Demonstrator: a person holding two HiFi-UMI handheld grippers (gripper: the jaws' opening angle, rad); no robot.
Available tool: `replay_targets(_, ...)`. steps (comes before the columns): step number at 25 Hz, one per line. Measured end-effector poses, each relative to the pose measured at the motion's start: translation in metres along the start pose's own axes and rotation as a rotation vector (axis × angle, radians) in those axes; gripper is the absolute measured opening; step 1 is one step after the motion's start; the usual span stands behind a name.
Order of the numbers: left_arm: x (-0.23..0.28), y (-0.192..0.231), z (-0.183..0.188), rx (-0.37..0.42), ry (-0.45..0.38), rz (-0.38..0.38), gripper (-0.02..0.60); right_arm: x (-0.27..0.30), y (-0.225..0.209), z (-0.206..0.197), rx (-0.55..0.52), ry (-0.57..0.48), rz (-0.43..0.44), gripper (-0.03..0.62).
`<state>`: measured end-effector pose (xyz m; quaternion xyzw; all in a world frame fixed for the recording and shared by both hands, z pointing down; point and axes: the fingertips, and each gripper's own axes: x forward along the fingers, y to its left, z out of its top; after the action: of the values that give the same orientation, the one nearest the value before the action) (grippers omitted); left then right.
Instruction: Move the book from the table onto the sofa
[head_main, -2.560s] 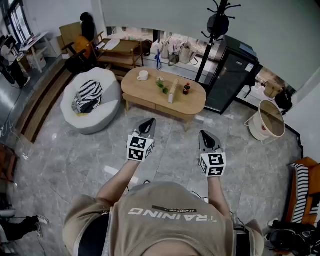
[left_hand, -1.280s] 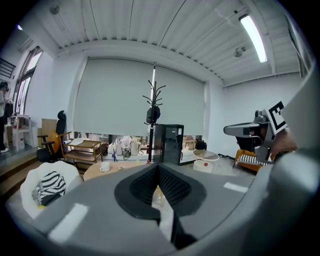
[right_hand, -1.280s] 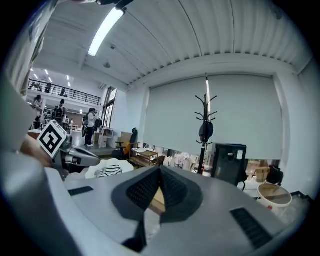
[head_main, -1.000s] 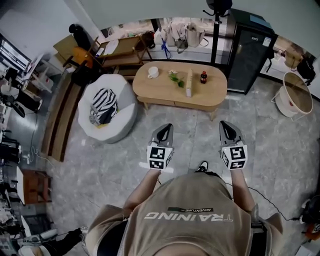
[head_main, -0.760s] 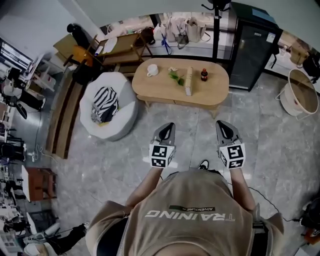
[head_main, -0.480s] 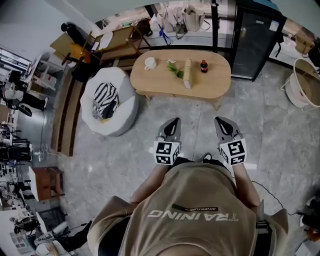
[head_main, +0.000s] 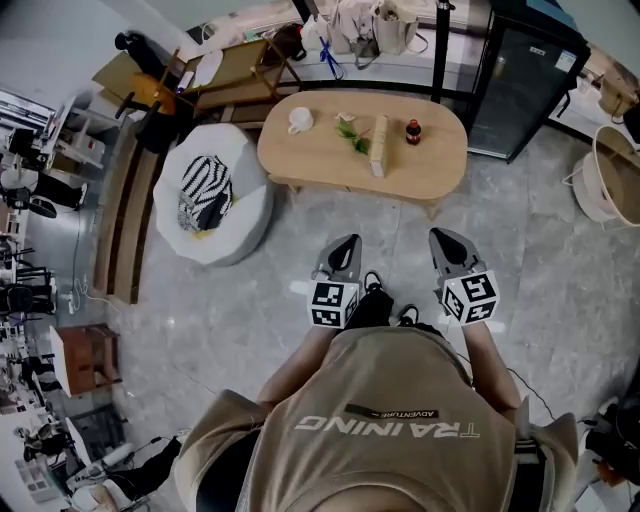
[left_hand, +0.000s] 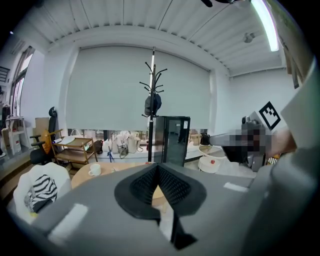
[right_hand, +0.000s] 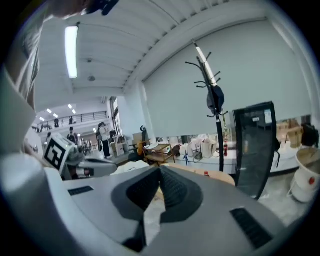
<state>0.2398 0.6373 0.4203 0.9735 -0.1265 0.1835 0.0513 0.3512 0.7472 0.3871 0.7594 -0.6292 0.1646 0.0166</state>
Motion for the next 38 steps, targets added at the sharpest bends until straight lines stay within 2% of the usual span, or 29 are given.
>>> replay_targets(3,0.003,0.02,-0.013,-0.007,0.031,-0.002,0.0,0.009,0.001,0.001,0.109,-0.03,-0.022,0.003)
replay_targets(10,0.046,0.059,0.019,-0.054,-0.01,-0.037,0.0,0.057,-0.011,0.046,0.005,-0.022,-0.028,0.003)
replay_targets(14,0.059,0.079,0.04,-0.063,-0.026,-0.079,0.0,0.078,-0.012,0.051,-0.08,0.029,-0.093,0.003)
replay_targets(17,0.069,0.102,0.048,-0.048,-0.044,-0.084,0.0,0.098,-0.016,0.056,-0.015,0.007,-0.093,0.003)
replay_targets(19,0.076,0.116,0.041,-0.05,-0.027,-0.081,0.0,0.11,-0.022,0.059,0.039,-0.015,-0.109,0.003)
replay_targets(23,0.086,0.126,0.028,-0.092,0.025,-0.094,0.0,0.124,-0.03,0.067,0.021,-0.009,-0.139,0.003)
replay_targets(26,0.099,0.127,0.032,-0.084,0.047,-0.11,0.0,0.134,-0.045,0.072,0.009,-0.003,-0.16,0.003)
replay_targets(30,0.12,0.129,0.043,-0.08,0.061,-0.105,0.0,0.152,-0.069,0.071,0.015,0.018,-0.146,0.003)
replay_targets(34,0.145,0.141,0.051,-0.111,0.068,-0.06,0.0,0.18,-0.097,0.065,-0.004,0.041,-0.124,0.003)
replay_targets(38,0.177,0.146,0.065,-0.114,0.081,-0.018,0.0,0.206,-0.128,0.087,-0.035,0.017,-0.061,0.003)
